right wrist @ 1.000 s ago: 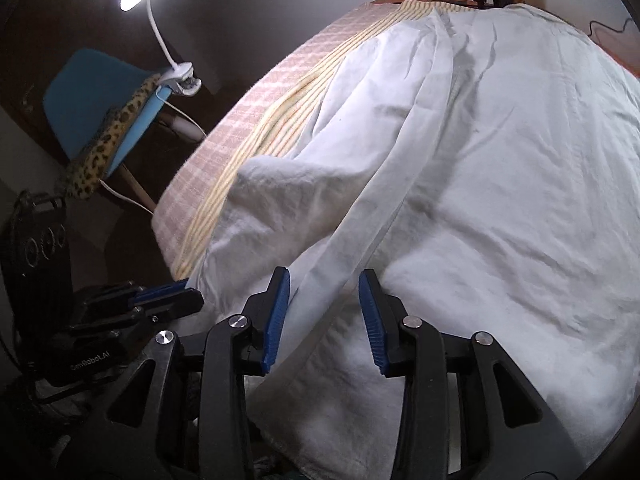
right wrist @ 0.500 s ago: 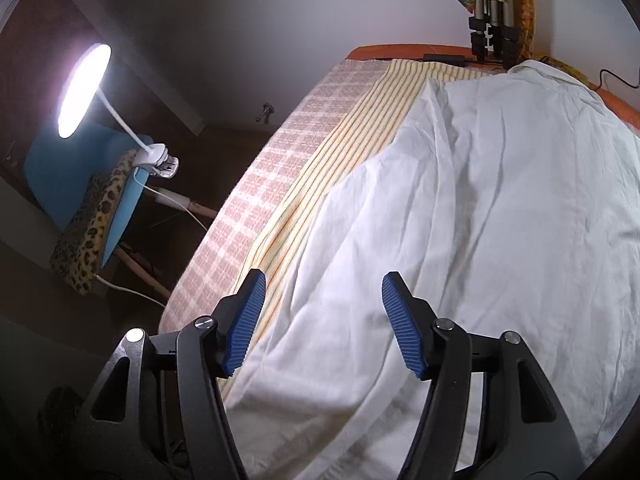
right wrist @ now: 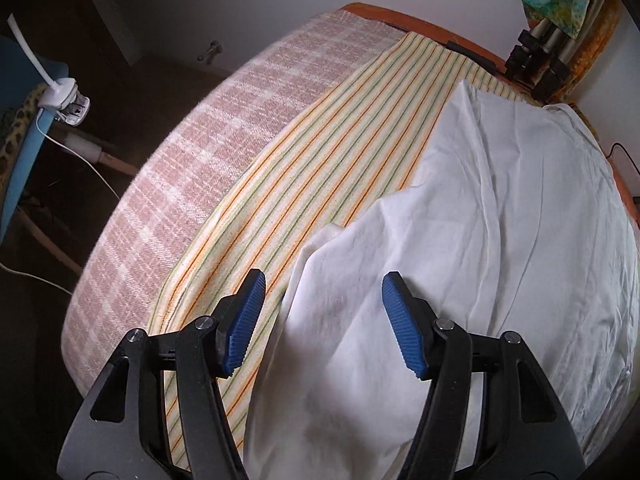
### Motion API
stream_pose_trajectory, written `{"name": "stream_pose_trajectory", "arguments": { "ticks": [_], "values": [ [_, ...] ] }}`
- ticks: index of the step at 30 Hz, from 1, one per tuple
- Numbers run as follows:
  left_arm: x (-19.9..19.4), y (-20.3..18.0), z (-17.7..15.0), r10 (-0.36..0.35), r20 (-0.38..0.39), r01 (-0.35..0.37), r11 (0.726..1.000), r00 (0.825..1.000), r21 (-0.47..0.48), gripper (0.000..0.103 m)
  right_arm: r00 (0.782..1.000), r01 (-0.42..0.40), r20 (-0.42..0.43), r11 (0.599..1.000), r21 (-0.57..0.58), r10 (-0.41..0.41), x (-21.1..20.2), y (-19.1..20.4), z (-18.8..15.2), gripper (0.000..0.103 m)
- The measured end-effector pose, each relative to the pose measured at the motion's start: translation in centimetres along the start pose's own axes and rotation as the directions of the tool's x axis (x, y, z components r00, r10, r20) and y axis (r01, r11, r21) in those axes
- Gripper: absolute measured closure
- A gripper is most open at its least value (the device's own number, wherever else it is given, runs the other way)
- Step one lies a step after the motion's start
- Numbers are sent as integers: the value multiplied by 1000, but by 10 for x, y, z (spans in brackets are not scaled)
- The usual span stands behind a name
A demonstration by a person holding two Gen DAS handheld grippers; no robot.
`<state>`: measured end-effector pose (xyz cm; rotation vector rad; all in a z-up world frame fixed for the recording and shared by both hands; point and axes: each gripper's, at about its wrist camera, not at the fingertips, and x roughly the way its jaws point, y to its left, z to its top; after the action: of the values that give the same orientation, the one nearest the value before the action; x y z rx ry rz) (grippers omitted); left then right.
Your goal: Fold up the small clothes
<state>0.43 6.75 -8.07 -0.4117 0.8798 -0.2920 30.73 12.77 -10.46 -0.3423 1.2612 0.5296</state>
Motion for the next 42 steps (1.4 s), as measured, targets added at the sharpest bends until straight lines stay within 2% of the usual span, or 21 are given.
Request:
{"name": "stream_pose_trajectory", "arguments": {
  "ticks": [3, 5, 6, 7, 9, 12, 17, 19, 23, 28, 32, 35, 37, 42],
  "values": [
    [4, -9, 0, -2, -8, 2, 1000, 1000, 20, 100, 1000, 26, -4, 1000, 10, -26, 7, -9, -4, 42],
    [6, -14, 0, -1, -13, 2, 999, 1000, 33, 100, 1000, 23, 4, 1000, 20, -23, 8, -19, -8, 58],
    [7, -17, 0, -1, -14, 1, 999, 1000, 37, 100, 1000, 6, 14, 1000, 27, -6, 6, -25, -10, 62],
    [8, -19, 1, -2, -16, 2, 999, 1000, 40, 100, 1000, -17, 22, 999, 36, 17, 4, -30, -12, 75],
    [10, -22, 1, -6, -18, 7, 999, 1000, 44, 100, 994, -106, 44, 992, 75, 102, -3, -44, -15, 89],
    [12, -31, 1, -14, -18, 15, 998, 1000, 62, 100, 976, -197, 121, 971, 133, 181, -20, -66, -24, 92],
    [19, -52, -2, -21, -31, 24, 992, 999, 122, 100, 927, -337, 251, 915, 222, 280, -43, -112, -47, 93],
    [21, -59, -4, -28, -42, 34, 990, 999, 134, 100, 910, -367, 292, 900, 235, 295, -50, -126, -58, 93],
    [27, -71, -8, -35, -66, 45, 986, 997, 161, 100, 900, -380, 329, 883, 274, 285, -53, -150, -78, 93],
    [32, -82, -14, -32, -87, 49, 979, 996, 199, 101, 874, -444, 382, 813, 378, 300, -44, -189, -105, 93],
    [33, -94, -22, -40, -110, 67, 966, 993, 251, 99, 868, -480, 383, 734, 482, 316, -26, -219, -120, 93],
    [29, -102, -28, -48, -114, 80, 952, 992, 296, 89, 873, -481, 369, 690, 540, 320, -14, -232, -128, 93],
    [25, -104, -31, -44, -100, 74, 945, 994, 320, 87, 865, -496, 381, 665, 558, 326, -12, -237, -133, 93],
    [14, -94, -29, -51, -65, 68, 956, 997, 285, 80, 890, -445, 357, 717, 537, 285, -20, -233, -130, 93]
  ]
}}
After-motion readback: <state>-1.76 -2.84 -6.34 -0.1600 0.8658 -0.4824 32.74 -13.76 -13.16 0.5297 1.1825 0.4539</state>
